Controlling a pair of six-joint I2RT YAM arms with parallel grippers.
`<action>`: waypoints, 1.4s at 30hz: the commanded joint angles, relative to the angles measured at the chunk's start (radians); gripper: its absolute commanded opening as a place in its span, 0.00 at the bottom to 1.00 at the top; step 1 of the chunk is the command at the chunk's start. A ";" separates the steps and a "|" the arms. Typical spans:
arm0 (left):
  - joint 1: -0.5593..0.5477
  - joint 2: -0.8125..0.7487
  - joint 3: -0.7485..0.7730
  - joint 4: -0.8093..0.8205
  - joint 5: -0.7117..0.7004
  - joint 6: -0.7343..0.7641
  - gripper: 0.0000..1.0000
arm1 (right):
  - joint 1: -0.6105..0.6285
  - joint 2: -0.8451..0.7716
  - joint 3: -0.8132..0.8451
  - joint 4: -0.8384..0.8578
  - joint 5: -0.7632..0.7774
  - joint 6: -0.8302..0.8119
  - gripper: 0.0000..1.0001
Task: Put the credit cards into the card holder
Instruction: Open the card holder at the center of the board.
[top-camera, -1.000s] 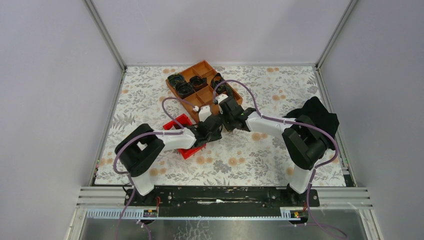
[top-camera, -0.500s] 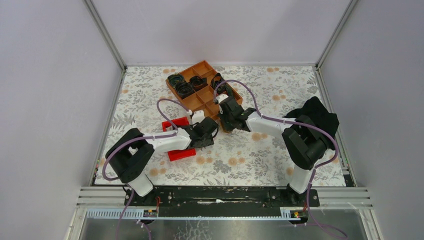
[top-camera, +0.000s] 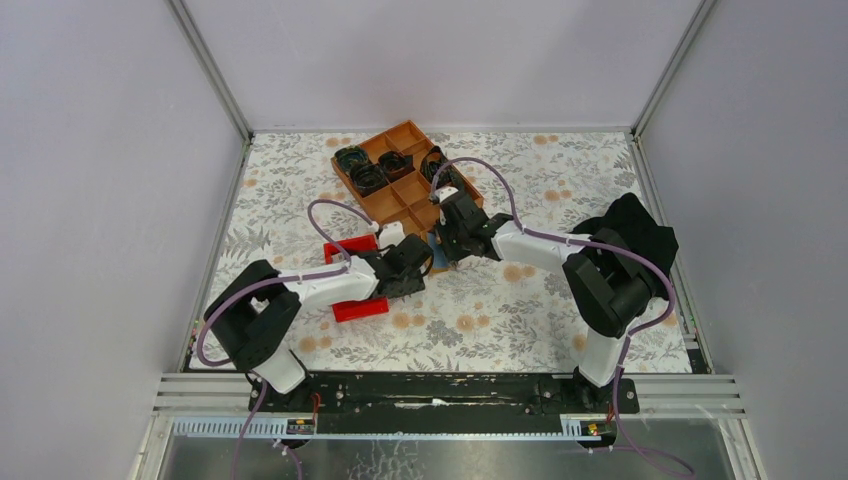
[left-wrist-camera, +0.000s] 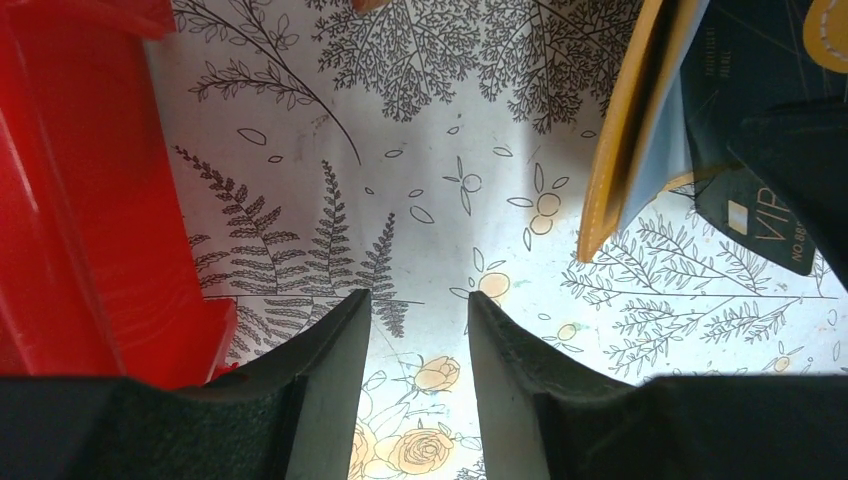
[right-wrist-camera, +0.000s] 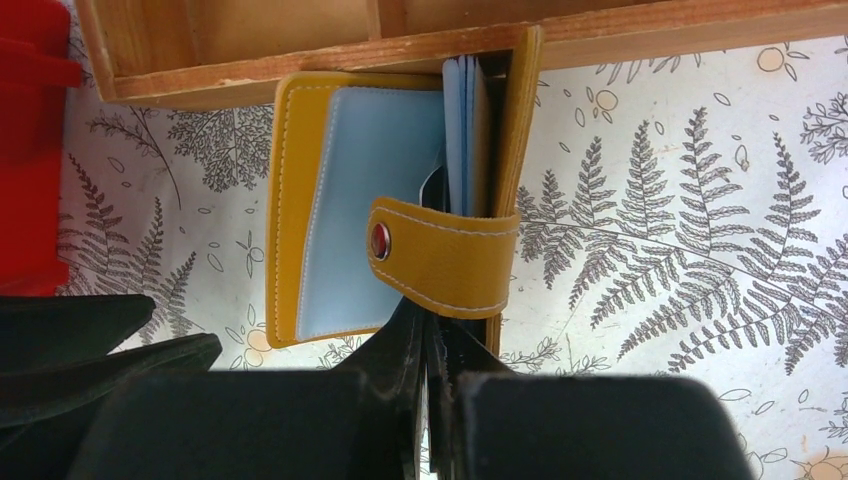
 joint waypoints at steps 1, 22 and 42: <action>0.008 -0.011 0.045 -0.008 -0.010 -0.016 0.49 | -0.009 0.059 -0.019 -0.104 -0.059 0.073 0.00; 0.009 0.158 0.251 0.002 -0.034 0.027 0.53 | -0.027 0.021 -0.076 -0.103 -0.076 0.112 0.00; 0.009 0.160 0.185 0.080 -0.142 -0.040 0.52 | -0.050 0.009 -0.073 -0.111 -0.129 0.103 0.00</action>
